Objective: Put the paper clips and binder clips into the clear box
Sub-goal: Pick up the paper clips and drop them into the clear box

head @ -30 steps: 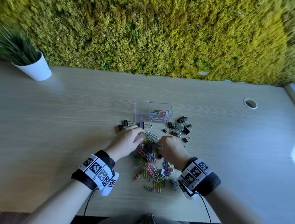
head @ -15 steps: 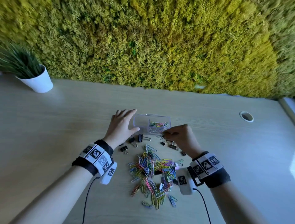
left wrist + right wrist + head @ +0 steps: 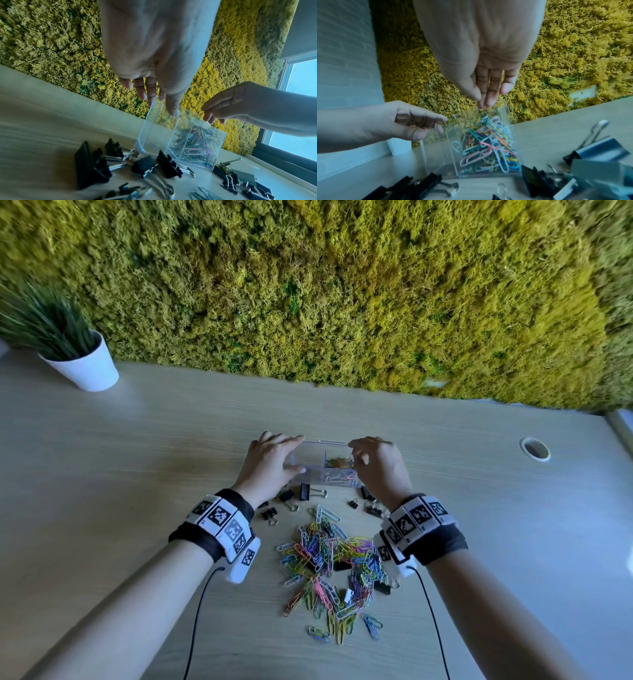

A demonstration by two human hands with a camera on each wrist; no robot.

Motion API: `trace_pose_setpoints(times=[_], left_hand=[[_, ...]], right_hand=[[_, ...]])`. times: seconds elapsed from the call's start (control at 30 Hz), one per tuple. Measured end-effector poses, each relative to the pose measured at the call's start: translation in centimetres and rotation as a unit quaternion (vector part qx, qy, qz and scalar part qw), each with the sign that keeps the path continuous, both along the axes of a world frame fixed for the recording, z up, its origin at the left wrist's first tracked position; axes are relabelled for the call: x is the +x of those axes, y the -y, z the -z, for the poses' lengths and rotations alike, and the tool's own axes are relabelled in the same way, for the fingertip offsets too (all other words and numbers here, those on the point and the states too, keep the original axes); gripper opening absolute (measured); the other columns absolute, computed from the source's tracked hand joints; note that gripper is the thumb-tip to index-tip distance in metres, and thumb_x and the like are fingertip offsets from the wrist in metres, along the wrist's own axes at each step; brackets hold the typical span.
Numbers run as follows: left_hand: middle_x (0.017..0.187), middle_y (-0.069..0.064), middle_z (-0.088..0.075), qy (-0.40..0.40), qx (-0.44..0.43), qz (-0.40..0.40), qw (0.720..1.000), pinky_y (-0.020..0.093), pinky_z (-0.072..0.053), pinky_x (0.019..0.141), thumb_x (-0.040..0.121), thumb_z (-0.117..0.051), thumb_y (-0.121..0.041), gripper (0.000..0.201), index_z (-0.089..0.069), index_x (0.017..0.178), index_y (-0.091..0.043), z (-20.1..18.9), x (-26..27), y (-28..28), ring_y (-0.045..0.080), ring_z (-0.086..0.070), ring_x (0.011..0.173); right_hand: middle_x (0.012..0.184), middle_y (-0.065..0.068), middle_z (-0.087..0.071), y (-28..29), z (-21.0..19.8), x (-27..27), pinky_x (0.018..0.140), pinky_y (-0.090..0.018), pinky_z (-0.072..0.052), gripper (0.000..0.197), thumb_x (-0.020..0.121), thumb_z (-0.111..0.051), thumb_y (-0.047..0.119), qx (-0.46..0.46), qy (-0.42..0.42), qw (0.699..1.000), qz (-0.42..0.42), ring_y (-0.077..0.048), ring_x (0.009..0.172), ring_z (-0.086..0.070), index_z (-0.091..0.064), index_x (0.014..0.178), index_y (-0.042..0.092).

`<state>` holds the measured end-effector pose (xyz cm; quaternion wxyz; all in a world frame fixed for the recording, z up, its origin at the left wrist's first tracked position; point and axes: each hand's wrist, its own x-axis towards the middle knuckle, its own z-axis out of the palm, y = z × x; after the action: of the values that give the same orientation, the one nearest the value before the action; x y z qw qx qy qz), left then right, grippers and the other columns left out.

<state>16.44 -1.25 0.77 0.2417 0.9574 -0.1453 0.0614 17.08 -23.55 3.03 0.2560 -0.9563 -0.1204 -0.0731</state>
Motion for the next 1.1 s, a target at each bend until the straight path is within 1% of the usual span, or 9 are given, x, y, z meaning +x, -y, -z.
trace_pose_setpoints(times=[0.1, 0.2, 0.27, 0.43, 0.6, 0.73, 0.87, 1.0, 1.1], left_hand=[[0.124, 0.000, -0.060, -0.004, -0.021, -0.002, 1.000, 0.035, -0.037, 0.086, 0.078, -0.071, -0.030, 0.063, -0.049, 0.135, -0.018, 0.0, 0.0, 0.1, 0.019, -0.046, 0.104], [0.123, 0.000, -0.061, -0.003, -0.027, -0.001, 1.000, 0.036, -0.037, 0.085, 0.078, -0.071, -0.030, 0.062, -0.049, 0.135, -0.018, 0.1, 0.0, 0.0, 0.019, -0.046, 0.102], [0.123, -0.001, -0.060, -0.003, -0.024, 0.001, 1.000, 0.037, -0.038, 0.085, 0.078, -0.071, -0.030, 0.062, -0.049, 0.135, -0.019, 0.2, 0.0, 0.0, 0.019, -0.045, 0.102], [0.125, -0.001, -0.060, 0.000, -0.025, 0.007, 1.000, 0.038, -0.038, 0.087, 0.077, -0.072, -0.029, 0.062, -0.050, 0.134, -0.019, 0.3, 0.2, -0.2, 0.020, -0.046, 0.103], [0.124, -0.001, -0.060, -0.001, -0.030, 0.010, 0.999, 0.040, -0.039, 0.088, 0.077, -0.072, -0.029, 0.062, -0.050, 0.134, -0.019, 0.3, 0.1, -0.2, 0.020, -0.047, 0.104], [0.123, -0.001, -0.060, -0.006, -0.026, 0.009, 1.000, 0.039, -0.037, 0.087, 0.078, -0.072, -0.029, 0.063, -0.049, 0.135, -0.019, 0.2, 0.1, -0.1, 0.020, -0.046, 0.104], [0.121, -0.001, -0.061, -0.012, -0.023, 0.009, 1.000, 0.039, -0.036, 0.087, 0.079, -0.071, -0.029, 0.062, -0.048, 0.136, -0.019, -0.1, 0.0, -0.1, 0.020, -0.044, 0.102], [0.126, -0.001, -0.058, -0.013, -0.008, 0.007, 1.000, 0.039, -0.037, 0.089, 0.080, -0.070, -0.029, 0.063, -0.046, 0.137, -0.018, -0.4, -0.3, -0.1, 0.020, -0.044, 0.106], [0.125, 0.002, -0.052, 0.016, 0.003, 0.004, 1.000, 0.039, -0.037, 0.092, 0.078, -0.071, -0.031, 0.064, -0.046, 0.136, -0.017, -0.6, -1.1, -0.1, 0.021, -0.042, 0.112]], right_hand=[[0.096, -0.002, -0.072, 0.3, 0.7, -1.1, 0.085, -0.043, -0.047, 0.045, 0.073, -0.042, -0.010, -0.004, 0.026, 0.998, -0.065, -0.020, 0.089, -0.065, -0.064, 0.105, 0.013], [0.102, 0.001, -0.071, 0.4, 1.1, -1.8, 0.093, -0.042, -0.035, 0.053, 0.073, -0.041, -0.008, -0.085, -0.026, 0.993, -0.077, -0.018, 0.084, -0.064, -0.058, 0.115, 0.019], [0.101, -0.001, -0.070, 0.6, 1.2, -1.7, 0.092, -0.039, -0.032, 0.054, 0.072, -0.046, -0.007, -0.116, -0.034, 0.991, -0.048, -0.018, 0.080, -0.061, -0.057, 0.117, 0.021], [0.094, 0.004, -0.070, 0.9, 0.7, -1.7, 0.085, -0.039, -0.036, 0.053, 0.063, -0.044, -0.011, -0.049, 0.039, 0.998, 0.002, -0.019, 0.094, -0.059, -0.062, 0.104, 0.019], [0.106, 0.003, -0.069, 0.0, 1.4, -2.1, 0.089, -0.039, -0.029, 0.063, 0.065, -0.043, -0.003, -0.095, -0.042, 0.994, -0.035, -0.018, 0.099, -0.058, -0.052, 0.119, 0.027], [0.110, 0.012, -0.067, -0.4, 0.4, -2.0, 0.091, -0.043, -0.032, 0.068, 0.065, -0.042, -0.008, -0.054, -0.008, 0.998, -0.032, -0.014, 0.108, -0.052, -0.050, 0.125, 0.024], [0.115, 0.001, -0.064, -0.5, 0.3, -2.0, 0.091, -0.041, -0.028, 0.067, 0.070, -0.044, -0.006, -0.152, -0.045, 0.984, -0.077, -0.016, 0.118, -0.043, -0.043, 0.131, 0.022], [0.104, -0.005, -0.064, 0.3, 0.4, -2.6, 0.084, -0.038, -0.032, 0.059, 0.066, -0.047, -0.009, -0.092, 0.009, 0.995, -0.049, -0.022, 0.104, -0.049, -0.059, 0.116, 0.018], [0.094, -0.003, -0.069, 0.5, 0.8, -4.0, 0.075, -0.038, -0.047, 0.049, 0.065, -0.046, -0.016, 0.012, 0.055, 0.996, -0.073, -0.022, 0.088, -0.058, -0.067, 0.099, 0.012]])
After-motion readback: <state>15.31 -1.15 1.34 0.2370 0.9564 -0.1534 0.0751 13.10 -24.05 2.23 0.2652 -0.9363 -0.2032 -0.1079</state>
